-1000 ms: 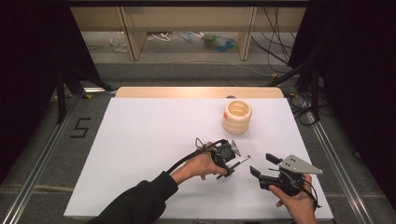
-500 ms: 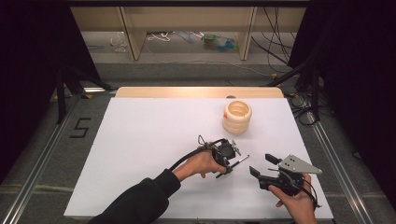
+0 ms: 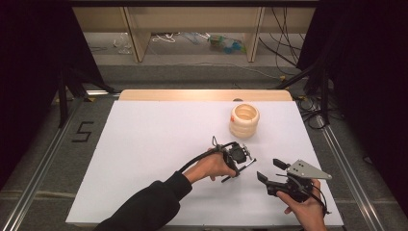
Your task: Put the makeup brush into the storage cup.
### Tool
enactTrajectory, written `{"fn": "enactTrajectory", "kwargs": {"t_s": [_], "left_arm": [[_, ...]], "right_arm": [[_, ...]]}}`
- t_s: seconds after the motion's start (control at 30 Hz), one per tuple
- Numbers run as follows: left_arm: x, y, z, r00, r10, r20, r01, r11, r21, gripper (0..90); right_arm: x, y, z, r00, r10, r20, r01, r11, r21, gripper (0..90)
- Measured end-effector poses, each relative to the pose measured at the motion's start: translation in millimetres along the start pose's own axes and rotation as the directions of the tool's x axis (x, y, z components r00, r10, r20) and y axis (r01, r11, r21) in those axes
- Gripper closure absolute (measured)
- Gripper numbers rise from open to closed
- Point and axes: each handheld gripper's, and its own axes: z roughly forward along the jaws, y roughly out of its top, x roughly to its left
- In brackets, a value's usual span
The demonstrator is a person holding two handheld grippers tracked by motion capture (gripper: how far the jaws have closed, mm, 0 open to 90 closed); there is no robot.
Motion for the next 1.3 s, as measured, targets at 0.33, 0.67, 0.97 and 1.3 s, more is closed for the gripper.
{"fn": "enactTrajectory", "kwargs": {"t_s": [0.33,0.67,0.97,1.3], "left_arm": [[6.3,2.4,0.9,0.9995,-0.019,0.027,0.018,0.9998,0.011,83.4],[10.6,0.3,0.2,0.9974,-0.029,0.065,0.03,0.9995,-0.004,83.7],[24.2,-5.7,-13.4,0.9956,-0.062,0.07,0.069,0.9918,-0.107,83.7],[36.8,-18.7,-38.2,0.9919,-0.12,0.042,0.127,0.9528,-0.276,83.7]], "right_arm": [[-0.7,-0.1,-0.3,0.9998,-0.017,0.007,0.017,1.0,0.009,25.1],[-0.3,-0.2,-0.2,1.0,0.001,0.0,-0.001,1.0,-0.001,25.3],[-1.6,0.0,-2.1,0.9999,-0.003,0.014,0.003,1.0,0.003,25.3],[-1.3,0.2,-2.4,0.9999,0.0,0.015,0.0,1.0,0.013,25.3]]}}
